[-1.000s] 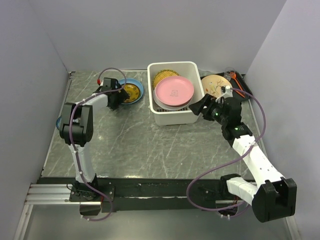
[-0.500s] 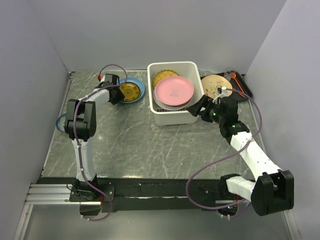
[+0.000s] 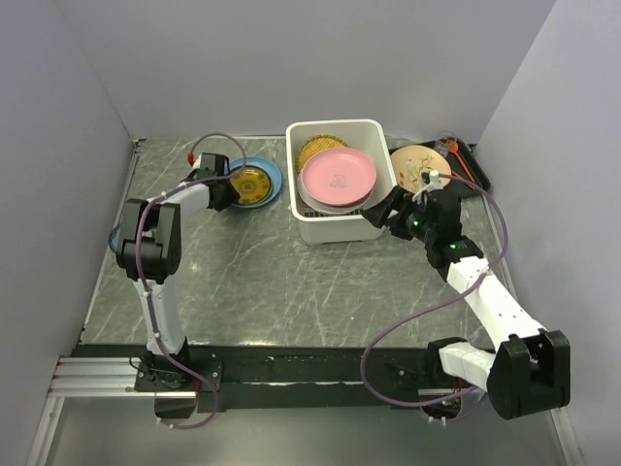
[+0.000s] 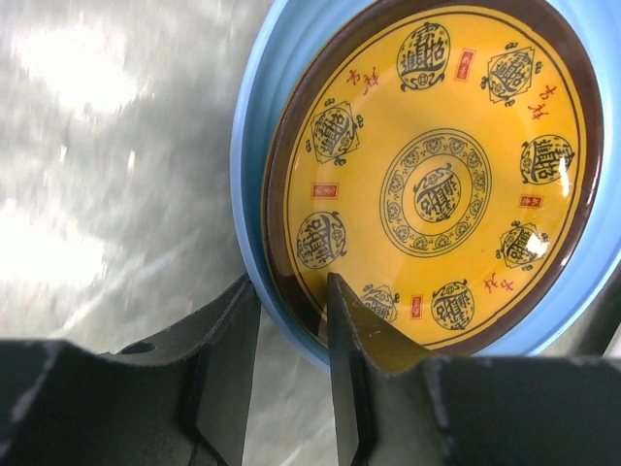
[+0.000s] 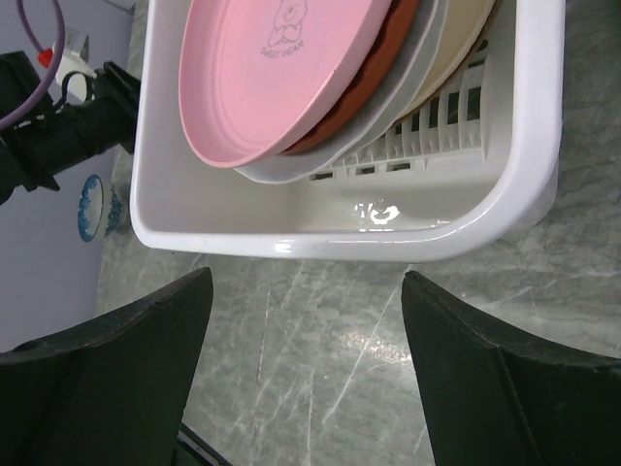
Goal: Place the plates into the plastic bin on the countertop
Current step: Move the plate to the center of the board.
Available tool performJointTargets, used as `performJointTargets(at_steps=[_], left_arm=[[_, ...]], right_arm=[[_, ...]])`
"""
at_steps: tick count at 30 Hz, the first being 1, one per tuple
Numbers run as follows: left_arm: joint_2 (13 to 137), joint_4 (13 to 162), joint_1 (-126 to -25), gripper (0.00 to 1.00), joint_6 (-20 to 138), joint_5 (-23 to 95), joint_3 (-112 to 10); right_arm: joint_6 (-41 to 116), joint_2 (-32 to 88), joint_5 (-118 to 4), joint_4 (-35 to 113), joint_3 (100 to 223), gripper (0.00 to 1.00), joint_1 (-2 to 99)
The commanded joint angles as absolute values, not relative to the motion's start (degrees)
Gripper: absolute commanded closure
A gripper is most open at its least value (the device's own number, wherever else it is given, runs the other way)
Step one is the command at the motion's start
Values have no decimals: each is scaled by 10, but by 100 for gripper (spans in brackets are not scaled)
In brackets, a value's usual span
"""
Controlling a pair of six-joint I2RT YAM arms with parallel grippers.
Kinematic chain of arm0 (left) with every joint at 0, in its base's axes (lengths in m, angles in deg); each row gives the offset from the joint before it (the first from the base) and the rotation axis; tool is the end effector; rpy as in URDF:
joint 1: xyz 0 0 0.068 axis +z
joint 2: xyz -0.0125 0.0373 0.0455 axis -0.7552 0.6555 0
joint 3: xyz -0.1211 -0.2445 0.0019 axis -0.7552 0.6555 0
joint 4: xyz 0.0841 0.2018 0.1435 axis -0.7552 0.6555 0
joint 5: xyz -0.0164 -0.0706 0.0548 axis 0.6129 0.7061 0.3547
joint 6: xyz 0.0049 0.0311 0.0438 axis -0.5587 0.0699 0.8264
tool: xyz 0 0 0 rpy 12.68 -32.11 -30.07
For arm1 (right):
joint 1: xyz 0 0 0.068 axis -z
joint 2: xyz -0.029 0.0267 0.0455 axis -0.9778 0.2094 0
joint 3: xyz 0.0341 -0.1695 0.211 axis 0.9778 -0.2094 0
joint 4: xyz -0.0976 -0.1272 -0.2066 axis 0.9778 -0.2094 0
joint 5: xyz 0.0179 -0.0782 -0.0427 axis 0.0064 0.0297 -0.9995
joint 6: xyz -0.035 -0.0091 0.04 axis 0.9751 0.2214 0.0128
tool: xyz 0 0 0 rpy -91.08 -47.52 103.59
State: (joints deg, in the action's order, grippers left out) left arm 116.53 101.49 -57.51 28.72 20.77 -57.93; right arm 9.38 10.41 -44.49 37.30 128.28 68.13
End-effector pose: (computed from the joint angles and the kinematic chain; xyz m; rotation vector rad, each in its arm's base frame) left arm 0.4373 -0.0607 0.1636 -0.7470 2.3202 -0.2443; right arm 0.2454 0.0551 0.2761 0.1996 2.0386 0.8507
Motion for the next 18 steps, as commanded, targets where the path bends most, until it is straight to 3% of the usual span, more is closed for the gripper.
performJointTargets(at_steps=[1,18], left_arm=[[1126,1060,-589,65,311,218,-502],[807,1058,-636,56,233,177,-187]], right_arm=[[92,76,-439,390,1276,15,680],[78,16,-425,375,1254,15,675]])
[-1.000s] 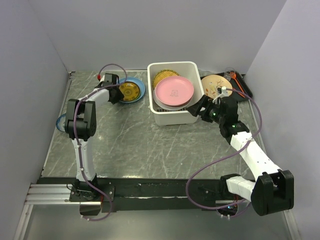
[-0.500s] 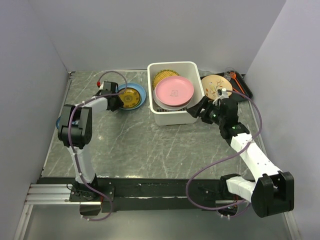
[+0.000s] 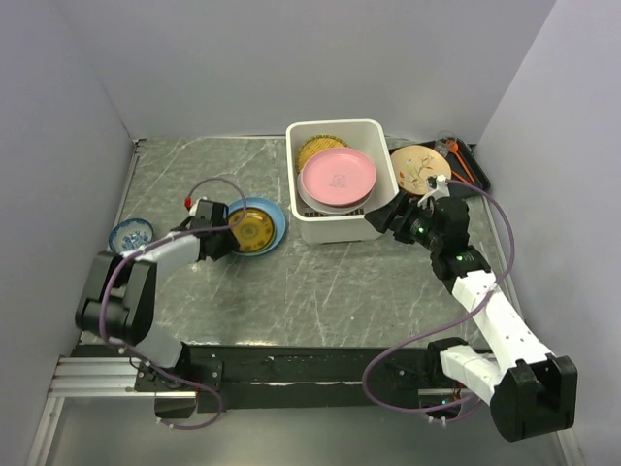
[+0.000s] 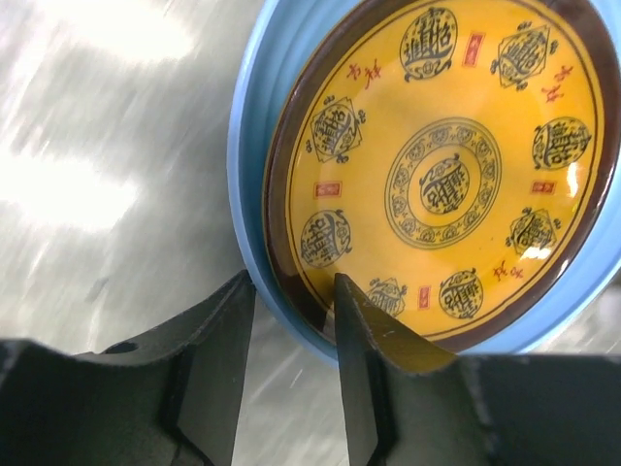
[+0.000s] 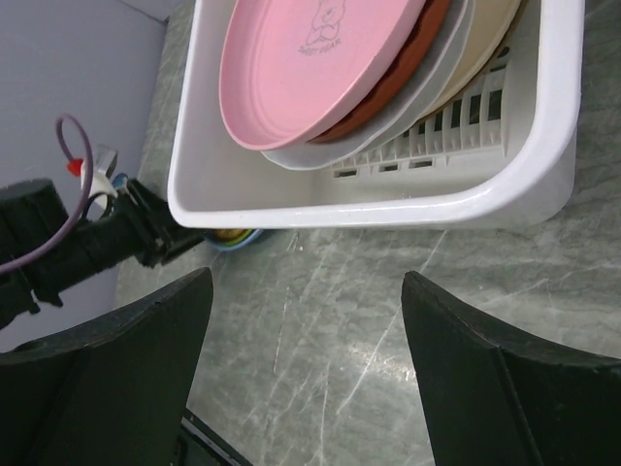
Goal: Place the plates into the plastic bin on the countertop
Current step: Move the plate to the center of the board.
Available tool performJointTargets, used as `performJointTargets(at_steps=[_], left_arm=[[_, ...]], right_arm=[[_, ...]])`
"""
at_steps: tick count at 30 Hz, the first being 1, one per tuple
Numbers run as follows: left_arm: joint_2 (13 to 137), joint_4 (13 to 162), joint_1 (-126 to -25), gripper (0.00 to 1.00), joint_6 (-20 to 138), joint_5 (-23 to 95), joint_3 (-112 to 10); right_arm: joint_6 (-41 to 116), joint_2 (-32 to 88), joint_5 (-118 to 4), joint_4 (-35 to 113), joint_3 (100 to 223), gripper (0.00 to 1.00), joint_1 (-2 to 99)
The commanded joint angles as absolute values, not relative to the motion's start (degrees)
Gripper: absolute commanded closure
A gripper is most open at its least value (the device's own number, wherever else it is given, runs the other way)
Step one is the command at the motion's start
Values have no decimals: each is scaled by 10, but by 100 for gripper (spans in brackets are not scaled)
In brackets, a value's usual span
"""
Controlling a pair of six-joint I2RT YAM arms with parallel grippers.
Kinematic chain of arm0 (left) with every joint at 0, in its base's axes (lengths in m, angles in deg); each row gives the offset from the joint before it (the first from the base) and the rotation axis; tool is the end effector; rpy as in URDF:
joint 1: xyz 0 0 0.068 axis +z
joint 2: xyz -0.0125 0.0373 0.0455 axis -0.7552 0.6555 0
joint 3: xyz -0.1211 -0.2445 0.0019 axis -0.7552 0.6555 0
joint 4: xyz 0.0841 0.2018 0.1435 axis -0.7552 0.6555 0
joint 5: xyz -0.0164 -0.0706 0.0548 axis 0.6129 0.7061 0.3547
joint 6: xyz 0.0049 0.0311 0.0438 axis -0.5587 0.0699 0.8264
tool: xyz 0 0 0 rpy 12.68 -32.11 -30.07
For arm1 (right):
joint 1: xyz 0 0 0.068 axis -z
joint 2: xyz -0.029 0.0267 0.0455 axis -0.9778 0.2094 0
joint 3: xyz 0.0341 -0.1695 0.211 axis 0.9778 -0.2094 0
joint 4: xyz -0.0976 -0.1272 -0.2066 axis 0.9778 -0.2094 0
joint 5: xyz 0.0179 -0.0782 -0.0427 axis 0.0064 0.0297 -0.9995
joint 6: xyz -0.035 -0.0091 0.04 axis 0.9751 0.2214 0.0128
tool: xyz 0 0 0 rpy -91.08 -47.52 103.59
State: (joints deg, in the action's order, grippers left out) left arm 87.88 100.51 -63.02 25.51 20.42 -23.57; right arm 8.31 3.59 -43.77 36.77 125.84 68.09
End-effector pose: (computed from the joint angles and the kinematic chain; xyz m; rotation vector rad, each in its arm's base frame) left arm 0.2879 -0.0669 0.1641 -0.7199 2.4166 -0.2576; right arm 0.2226 0.0517 0.2865 0.1847 1.9758 0.8825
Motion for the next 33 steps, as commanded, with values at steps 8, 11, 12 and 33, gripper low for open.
performJointTargets(at_steps=[8,11,12,33], left_arm=[[671,1102,-643,50,208,151,-145],[633,1111,-645,41,208,150,-154],[624,1111,-645,37,208,147,-156],[859,1071,-642,51,288,80,-344]], right_arm=[[89,58,-498,344,1303,15,565],[81,87,-511,358,1317,16,504],[76,96,-514,367,1319,16,482],[67,392,-569,412,1502,24,338]])
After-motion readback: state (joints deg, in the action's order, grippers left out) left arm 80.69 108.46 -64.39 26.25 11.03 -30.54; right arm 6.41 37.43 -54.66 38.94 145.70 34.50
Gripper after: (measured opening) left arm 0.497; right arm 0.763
